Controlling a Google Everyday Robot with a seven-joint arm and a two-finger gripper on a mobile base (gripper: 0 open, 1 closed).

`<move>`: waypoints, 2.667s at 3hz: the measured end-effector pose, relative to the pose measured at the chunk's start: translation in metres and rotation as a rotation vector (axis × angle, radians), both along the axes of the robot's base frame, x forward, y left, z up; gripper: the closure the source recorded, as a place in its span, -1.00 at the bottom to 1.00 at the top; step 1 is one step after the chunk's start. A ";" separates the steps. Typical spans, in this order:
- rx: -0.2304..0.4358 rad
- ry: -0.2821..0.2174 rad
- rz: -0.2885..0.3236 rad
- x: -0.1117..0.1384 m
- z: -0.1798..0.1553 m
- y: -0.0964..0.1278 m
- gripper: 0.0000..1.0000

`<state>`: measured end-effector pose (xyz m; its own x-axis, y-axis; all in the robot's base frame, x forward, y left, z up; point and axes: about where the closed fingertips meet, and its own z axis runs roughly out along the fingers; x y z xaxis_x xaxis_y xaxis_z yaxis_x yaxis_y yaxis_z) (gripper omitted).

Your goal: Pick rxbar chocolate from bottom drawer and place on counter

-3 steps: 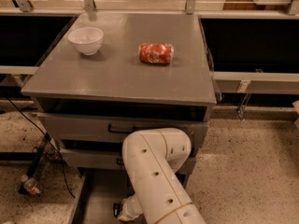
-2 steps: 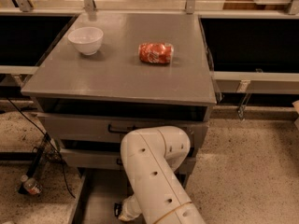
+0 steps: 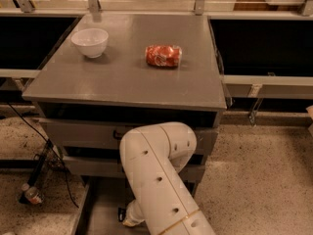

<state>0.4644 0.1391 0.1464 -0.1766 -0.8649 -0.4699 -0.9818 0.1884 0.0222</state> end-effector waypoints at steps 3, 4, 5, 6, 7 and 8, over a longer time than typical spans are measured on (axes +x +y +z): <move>-0.032 0.014 0.040 0.005 0.041 -0.008 1.00; -0.056 0.039 0.063 0.002 0.060 -0.016 1.00; -0.073 0.048 0.050 -0.006 0.071 -0.034 1.00; -0.081 0.051 0.018 -0.015 0.077 -0.055 1.00; -0.094 0.069 -0.024 -0.025 0.078 -0.078 1.00; -0.105 0.086 -0.083 -0.034 0.076 -0.104 1.00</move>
Offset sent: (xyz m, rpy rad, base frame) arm 0.0063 -0.0025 0.0327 -0.0250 0.0003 0.0441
